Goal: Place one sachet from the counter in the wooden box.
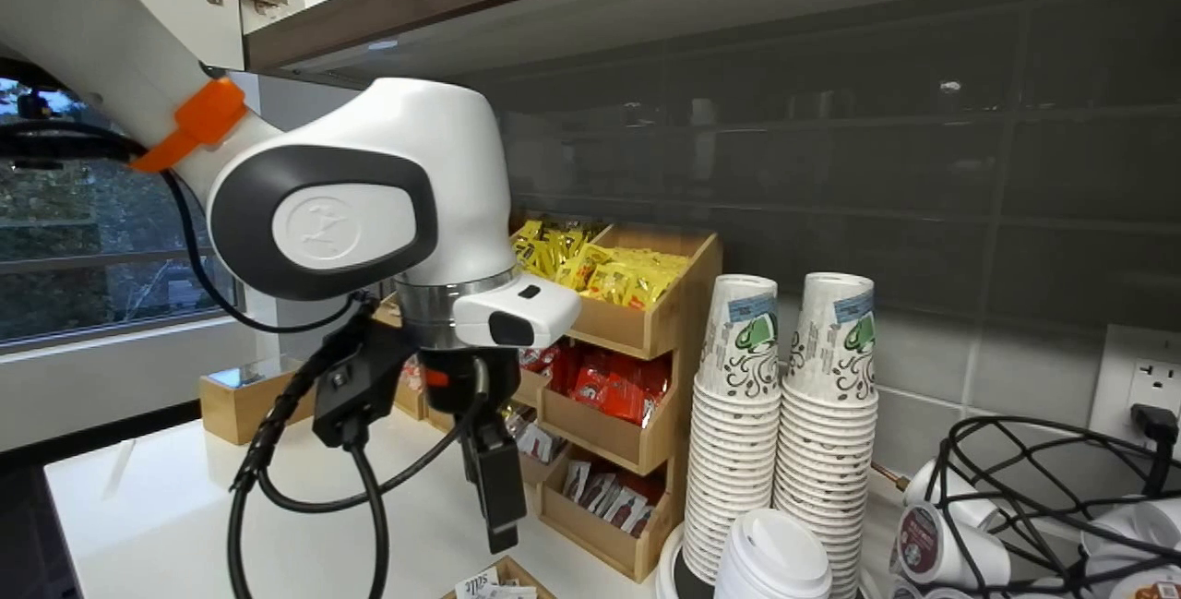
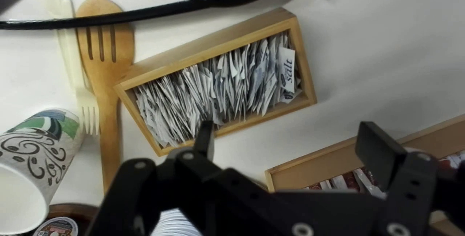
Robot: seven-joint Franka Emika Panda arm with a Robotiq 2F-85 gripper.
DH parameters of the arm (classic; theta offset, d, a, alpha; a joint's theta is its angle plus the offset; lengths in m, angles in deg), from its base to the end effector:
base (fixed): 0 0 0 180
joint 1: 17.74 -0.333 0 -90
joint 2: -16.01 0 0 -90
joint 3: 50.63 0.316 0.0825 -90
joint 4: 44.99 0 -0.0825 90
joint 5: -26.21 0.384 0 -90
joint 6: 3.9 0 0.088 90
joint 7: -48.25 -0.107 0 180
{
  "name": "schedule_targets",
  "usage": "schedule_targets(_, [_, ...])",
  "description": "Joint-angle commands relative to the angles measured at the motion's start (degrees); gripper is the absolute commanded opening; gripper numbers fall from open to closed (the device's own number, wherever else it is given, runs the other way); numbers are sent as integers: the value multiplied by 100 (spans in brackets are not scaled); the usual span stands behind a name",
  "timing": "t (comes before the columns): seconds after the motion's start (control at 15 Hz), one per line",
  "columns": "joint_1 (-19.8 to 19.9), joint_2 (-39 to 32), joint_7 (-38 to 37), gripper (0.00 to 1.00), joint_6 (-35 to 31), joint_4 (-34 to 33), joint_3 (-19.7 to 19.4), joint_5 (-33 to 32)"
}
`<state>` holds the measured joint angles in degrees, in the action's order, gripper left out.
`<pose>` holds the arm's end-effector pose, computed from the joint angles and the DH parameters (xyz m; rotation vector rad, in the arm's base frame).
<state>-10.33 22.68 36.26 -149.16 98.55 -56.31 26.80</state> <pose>0.4584 -0.1065 0.3393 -3.0395 0.6892 -0.2279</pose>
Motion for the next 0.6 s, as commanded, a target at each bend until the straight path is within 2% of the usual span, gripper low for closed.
schedule_targets(0.0, [51, 388, -62, 100, 445, 159, 3, -130])
schedule_targets(0.33, [119, 613, -157, 100, 605, 228, 21, -201])
schedule_targets(0.4, [69, 397, -26, 100, 468, 88, 10, -65])
schedule_targets(0.53, [74, 412, -27, 100, 469, 79, 10, -67])
